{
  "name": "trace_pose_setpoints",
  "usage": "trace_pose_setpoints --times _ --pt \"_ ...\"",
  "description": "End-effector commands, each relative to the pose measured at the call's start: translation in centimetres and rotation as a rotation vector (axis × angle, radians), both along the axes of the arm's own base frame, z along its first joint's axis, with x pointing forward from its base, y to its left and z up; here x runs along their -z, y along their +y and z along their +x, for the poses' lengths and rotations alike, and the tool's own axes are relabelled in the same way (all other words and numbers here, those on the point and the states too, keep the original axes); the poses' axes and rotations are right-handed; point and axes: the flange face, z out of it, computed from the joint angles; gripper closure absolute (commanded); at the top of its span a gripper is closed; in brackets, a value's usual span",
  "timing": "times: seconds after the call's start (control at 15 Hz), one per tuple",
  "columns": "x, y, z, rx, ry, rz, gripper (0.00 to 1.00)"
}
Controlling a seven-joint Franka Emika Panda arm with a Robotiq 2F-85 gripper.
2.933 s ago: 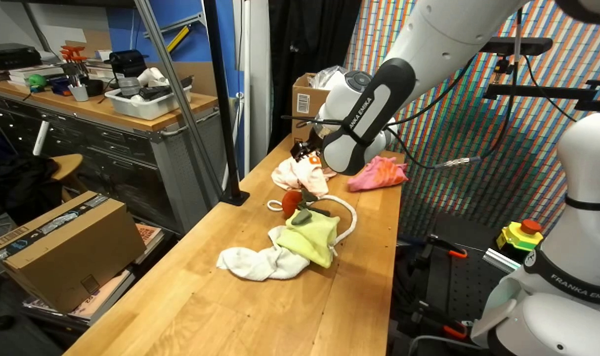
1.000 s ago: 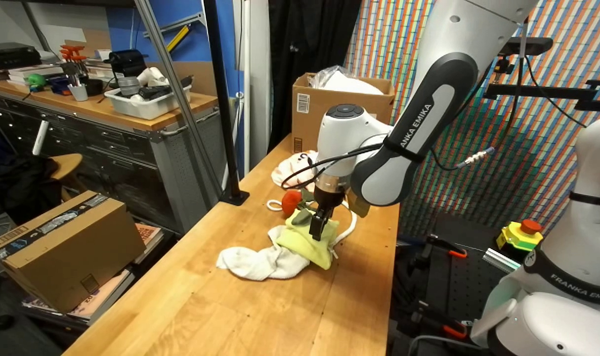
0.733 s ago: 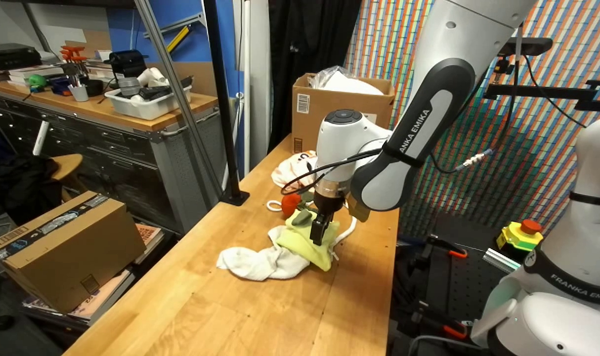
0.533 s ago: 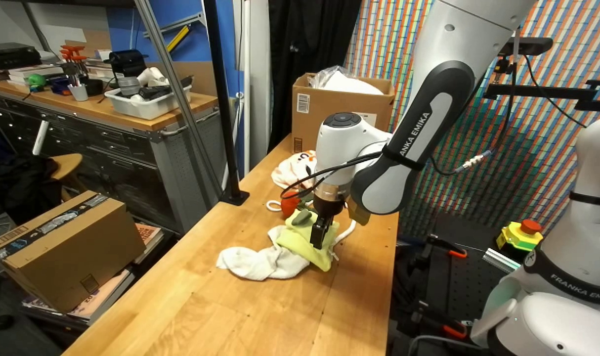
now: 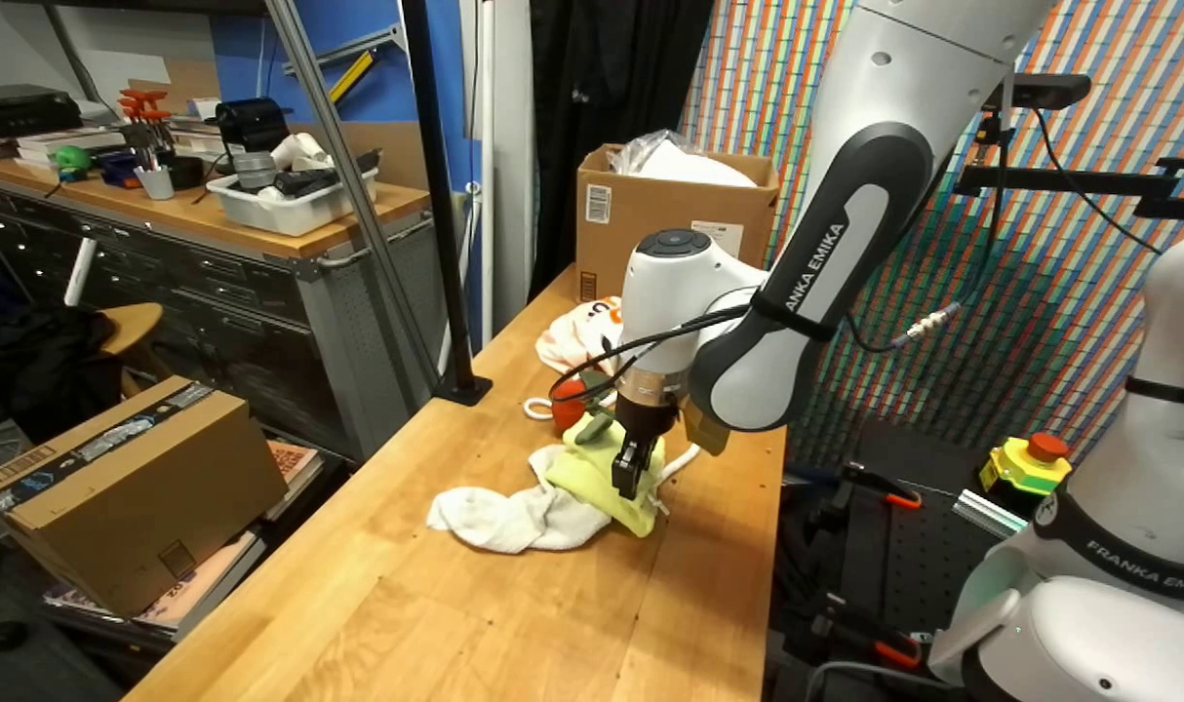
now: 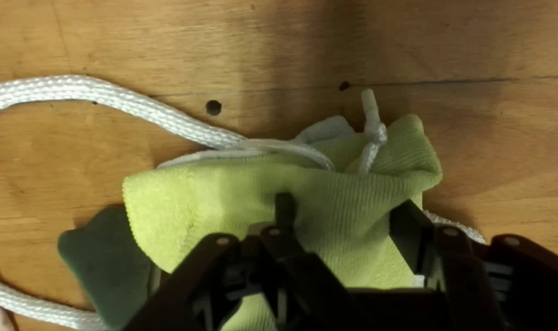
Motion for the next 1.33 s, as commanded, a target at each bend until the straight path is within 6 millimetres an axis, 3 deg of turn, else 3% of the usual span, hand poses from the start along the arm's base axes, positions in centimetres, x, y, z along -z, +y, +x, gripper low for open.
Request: trace_pose_setpoints --times 0.0,0.2,0.4,0.73,1.27 --pt "-0.3 0.0 0.5 0.005 -0.024 0.027 0.72" --pt "-0.5 -0.1 0.6 0.009 -0.03 0.026 0.92" --pt "-1.4 0.1 0.7 0.0 -0.044 0.019 0.95" --pt "-4.9 1.6 0.7 -0.043 -0.097 0.032 0.92" --pt "-12.7 8.2 0.4 -0.133 -0.285 0.141 0.92"
